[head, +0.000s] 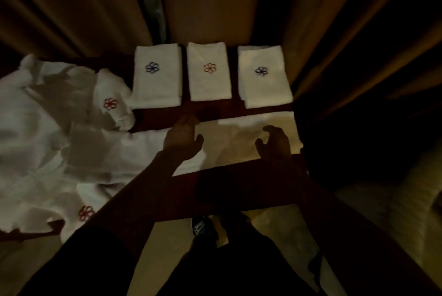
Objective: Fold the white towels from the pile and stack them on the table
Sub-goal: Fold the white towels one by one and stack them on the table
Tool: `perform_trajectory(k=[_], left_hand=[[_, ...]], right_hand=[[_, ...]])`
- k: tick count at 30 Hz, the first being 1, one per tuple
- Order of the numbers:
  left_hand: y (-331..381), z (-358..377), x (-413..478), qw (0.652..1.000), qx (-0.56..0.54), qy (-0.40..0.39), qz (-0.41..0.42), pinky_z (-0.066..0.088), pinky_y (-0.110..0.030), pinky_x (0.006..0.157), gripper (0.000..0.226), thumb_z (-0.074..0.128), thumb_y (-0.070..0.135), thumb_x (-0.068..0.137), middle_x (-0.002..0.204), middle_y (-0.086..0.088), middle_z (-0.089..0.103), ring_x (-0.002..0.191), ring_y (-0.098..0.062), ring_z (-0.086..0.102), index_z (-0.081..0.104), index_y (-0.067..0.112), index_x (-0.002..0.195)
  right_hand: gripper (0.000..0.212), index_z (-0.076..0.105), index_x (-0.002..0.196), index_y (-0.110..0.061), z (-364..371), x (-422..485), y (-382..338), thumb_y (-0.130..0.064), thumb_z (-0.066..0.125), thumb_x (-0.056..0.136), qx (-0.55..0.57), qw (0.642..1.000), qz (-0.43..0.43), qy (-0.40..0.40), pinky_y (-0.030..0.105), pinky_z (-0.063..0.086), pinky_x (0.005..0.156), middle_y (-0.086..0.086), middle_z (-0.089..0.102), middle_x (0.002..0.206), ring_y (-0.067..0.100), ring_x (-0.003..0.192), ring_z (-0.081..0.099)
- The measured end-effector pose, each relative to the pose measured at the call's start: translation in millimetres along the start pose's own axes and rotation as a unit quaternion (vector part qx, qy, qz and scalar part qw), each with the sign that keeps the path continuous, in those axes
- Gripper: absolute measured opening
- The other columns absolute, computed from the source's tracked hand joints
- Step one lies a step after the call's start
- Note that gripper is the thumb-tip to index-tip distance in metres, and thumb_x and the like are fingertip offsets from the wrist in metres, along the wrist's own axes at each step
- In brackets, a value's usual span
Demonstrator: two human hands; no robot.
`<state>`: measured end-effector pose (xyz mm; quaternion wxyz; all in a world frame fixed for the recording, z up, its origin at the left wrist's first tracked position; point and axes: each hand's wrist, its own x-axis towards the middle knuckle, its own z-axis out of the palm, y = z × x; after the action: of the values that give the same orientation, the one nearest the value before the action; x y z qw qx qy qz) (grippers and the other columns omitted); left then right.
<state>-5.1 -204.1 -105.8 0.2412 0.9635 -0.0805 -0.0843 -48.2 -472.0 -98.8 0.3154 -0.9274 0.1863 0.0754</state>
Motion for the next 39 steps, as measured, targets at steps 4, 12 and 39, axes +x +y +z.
perform_trajectory(k=[4, 12, 39], left_hand=[[56, 40, 31, 0.997, -0.006, -0.044, 0.064, 0.049, -0.047, 0.097, 0.044, 0.069, 0.021, 0.087, 0.136, -0.014, 0.054, 0.123, -0.035, 0.054, 0.059, 0.006, 0.128], [133, 99, 83, 0.976, -0.018, -0.086, 0.2, 0.049, -0.053, 0.097, 0.038, 0.061, 0.017, 0.085, 0.113, -0.023, 0.064, 0.11, -0.044, 0.061, 0.063, -0.005, 0.115], [137, 51, 106, 0.983, -0.062, -0.091, 0.147, 0.043, -0.022, 0.076, 0.017, 0.072, 0.021, 0.086, 0.091, -0.009, 0.072, 0.09, -0.028, 0.068, 0.075, 0.011, 0.099]], right_hand=[[0.053, 0.052, 0.138, -0.012, -31, 6, 39, -0.023, 0.068, 0.088, -0.017, 0.996, 0.072, 0.04, 0.045, 0.042, 0.103, 0.013, 0.047, 0.144, 0.034, 0.132, 0.044], [0.055, 0.048, 0.143, -0.015, -45, 31, 100, -0.028, 0.066, 0.093, 0.058, 0.984, 0.166, -0.044, 0.032, 0.045, 0.087, 0.012, 0.055, 0.136, 0.03, 0.116, 0.058], [0.028, 0.064, 0.118, -0.01, -45, 15, 47, -0.027, 0.065, 0.095, 0.146, 0.988, 0.051, 0.028, 0.014, 0.04, 0.061, -0.002, 0.062, 0.1, 0.018, 0.092, 0.064]])
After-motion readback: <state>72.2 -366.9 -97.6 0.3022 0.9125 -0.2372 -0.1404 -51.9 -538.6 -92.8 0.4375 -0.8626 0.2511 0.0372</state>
